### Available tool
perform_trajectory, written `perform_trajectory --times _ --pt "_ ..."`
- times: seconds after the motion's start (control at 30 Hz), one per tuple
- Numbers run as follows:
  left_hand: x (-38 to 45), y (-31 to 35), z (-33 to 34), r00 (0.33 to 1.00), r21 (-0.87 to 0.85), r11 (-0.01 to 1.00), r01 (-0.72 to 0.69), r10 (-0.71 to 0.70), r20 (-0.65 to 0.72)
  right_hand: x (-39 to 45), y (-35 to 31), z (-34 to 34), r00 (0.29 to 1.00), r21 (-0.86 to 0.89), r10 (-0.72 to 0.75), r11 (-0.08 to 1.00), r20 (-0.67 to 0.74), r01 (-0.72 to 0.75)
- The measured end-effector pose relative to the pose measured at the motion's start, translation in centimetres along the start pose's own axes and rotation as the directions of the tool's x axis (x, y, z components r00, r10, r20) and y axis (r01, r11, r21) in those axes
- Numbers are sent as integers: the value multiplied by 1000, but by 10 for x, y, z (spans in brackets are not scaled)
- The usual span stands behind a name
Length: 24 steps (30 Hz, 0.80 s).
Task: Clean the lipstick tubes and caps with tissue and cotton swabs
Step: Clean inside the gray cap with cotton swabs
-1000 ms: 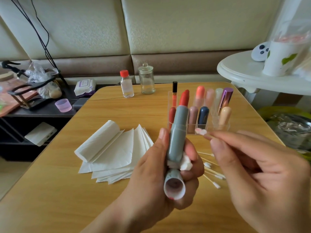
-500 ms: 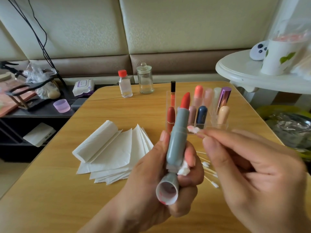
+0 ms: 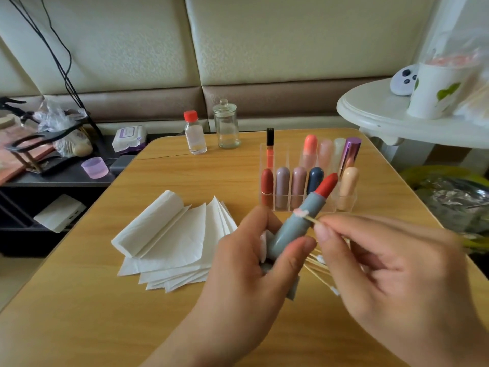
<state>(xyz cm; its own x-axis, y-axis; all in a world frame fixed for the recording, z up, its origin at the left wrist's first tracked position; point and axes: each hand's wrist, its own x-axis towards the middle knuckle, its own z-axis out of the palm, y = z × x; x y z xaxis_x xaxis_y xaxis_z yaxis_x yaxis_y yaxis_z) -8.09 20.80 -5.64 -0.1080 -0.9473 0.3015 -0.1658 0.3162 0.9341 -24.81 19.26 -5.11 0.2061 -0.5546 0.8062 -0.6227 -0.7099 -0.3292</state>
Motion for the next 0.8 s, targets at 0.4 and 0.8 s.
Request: perform_trajectory --times 0.4,0.8 --pt "0 -8 -4 926 467 832 -299 371 -69 0 -3 -1 999 -84 6 996 48 -2" --pt "10 0 0 892 -691 624 364 -448 66 3 -25 -6 980 288 142 941 140 -177"
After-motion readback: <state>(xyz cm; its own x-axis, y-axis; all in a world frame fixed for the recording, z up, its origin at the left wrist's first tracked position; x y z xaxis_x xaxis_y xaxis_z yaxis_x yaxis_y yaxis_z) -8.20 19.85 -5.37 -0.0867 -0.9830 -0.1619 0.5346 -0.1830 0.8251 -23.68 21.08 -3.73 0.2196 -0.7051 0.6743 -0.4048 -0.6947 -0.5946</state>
